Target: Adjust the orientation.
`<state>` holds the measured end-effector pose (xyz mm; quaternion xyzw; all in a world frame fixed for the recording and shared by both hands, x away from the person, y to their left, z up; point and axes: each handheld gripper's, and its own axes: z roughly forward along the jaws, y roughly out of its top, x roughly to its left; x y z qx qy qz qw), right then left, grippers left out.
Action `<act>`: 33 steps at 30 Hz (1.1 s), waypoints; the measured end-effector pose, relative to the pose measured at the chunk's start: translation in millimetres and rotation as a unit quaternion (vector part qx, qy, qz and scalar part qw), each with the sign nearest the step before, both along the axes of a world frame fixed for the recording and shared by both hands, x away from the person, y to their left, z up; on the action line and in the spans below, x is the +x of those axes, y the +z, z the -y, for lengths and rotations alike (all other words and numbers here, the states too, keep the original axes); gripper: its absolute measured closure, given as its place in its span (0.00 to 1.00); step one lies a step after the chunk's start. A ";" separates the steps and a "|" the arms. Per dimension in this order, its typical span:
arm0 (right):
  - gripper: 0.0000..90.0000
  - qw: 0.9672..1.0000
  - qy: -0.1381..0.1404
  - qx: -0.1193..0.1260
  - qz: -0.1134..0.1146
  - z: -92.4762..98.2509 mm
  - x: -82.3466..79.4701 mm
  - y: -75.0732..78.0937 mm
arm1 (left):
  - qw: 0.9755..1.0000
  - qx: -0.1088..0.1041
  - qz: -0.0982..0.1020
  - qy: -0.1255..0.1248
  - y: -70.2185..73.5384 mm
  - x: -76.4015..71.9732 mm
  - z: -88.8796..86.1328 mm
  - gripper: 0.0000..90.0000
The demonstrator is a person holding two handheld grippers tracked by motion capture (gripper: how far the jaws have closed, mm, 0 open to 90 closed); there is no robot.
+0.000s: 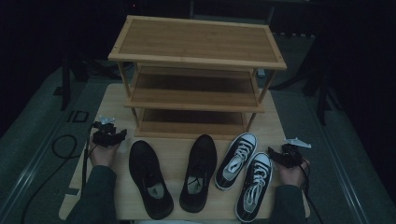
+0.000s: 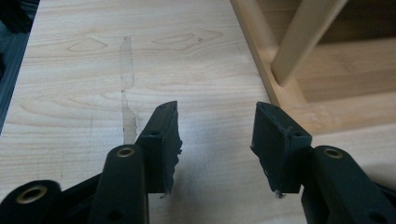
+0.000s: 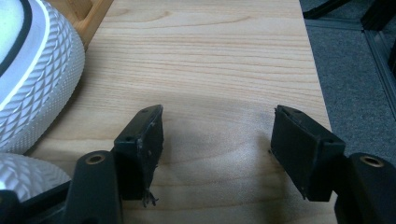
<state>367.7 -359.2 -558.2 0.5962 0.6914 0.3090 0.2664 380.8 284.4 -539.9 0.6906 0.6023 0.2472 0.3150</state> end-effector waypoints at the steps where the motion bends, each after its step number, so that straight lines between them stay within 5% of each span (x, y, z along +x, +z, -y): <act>1: 0.38 1.000 0.000 0.000 0.000 0.0 0.0 0.0 | 1.000 0.002 0.001 0.000 0.6 -1.7 -0.3 0.57; 11: 0.38 1.000 0.000 0.000 0.000 0.0 0.0 0.0 | 1.000 -0.025 0.015 0.002 9.2 -18.9 -5.5 0.58; 33: 0.38 1.000 0.000 0.001 0.000 0.0 0.0 0.0 | 0.999 -0.021 0.003 -0.031 23.3 -49.8 -3.3 0.59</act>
